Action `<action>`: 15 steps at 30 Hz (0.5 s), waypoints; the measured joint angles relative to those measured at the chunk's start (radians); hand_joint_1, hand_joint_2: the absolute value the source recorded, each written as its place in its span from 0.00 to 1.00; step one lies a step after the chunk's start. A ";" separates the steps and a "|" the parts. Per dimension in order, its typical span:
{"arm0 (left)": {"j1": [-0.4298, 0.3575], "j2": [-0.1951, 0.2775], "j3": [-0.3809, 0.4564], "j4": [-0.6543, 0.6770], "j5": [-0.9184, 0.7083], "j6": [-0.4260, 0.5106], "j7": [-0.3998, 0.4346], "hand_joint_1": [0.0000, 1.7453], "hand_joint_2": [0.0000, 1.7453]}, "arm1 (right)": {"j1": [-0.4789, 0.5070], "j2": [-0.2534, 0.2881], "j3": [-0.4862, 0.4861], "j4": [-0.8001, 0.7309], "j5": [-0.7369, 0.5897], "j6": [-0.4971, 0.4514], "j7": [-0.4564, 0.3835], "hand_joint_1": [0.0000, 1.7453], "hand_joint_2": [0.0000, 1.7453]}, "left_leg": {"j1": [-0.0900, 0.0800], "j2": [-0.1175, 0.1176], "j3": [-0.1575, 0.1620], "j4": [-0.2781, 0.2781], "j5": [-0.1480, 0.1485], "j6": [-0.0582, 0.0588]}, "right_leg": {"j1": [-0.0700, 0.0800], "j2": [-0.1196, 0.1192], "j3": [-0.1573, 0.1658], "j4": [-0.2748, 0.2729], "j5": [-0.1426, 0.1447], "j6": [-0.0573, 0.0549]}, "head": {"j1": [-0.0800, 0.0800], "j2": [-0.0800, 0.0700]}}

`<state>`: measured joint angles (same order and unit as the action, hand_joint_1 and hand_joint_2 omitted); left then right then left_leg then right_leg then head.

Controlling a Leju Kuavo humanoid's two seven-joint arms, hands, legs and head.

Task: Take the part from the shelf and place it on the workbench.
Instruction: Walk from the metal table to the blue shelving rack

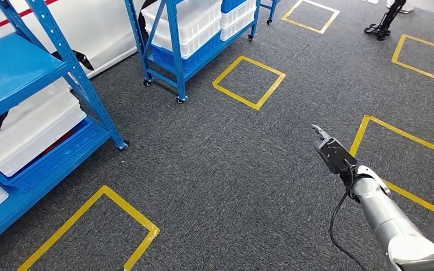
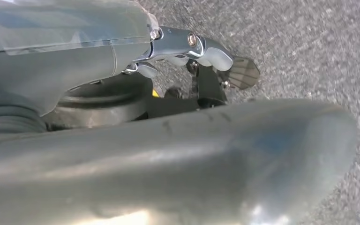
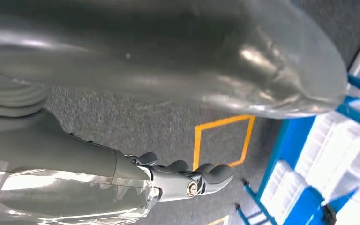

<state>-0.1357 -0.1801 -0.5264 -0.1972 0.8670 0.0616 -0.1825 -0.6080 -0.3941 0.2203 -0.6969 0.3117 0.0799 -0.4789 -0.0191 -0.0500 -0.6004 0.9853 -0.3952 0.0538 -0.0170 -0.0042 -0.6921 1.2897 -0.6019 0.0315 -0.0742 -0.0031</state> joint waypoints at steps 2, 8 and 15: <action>0.000 0.000 0.000 0.000 0.000 0.001 0.003 0.00 0.00 | 0.003 0.000 0.002 0.004 0.006 0.001 0.000 0.00 0.00 | 0.001 -0.019 0.001 0.007 -0.004 -0.005 | -0.005 0.003 -0.002 -0.032 0.050 0.002 | 0.000 0.000; -0.005 0.000 0.000 0.000 -0.001 0.002 0.009 0.00 0.00 | -0.002 -0.001 0.011 0.013 0.019 0.012 0.002 0.00 0.00 | 0.003 -0.073 -0.014 0.030 -0.016 -0.034 | -0.006 0.045 0.086 -0.254 0.158 -0.008 | 0.000 0.000; -0.007 0.001 0.000 0.000 -0.002 0.005 0.009 0.00 0.00 | -0.010 0.001 0.017 0.022 0.022 0.020 -0.001 0.00 0.00 | 0.010 0.037 -0.149 0.310 -0.152 -0.064 | -0.001 -0.033 0.095 -0.260 0.154 -0.045 | -0.001 0.000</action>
<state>-0.1426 -0.1787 -0.5264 -0.1976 0.8650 0.0669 -0.1732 -0.6185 -0.3935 0.2373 -0.6748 0.3333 0.0997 -0.4800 -0.0088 -0.0129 -0.7491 1.2953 -0.5477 -0.0099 -0.0177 -0.0374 -0.5974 1.0295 -0.4476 -0.0133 -0.0752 -0.0031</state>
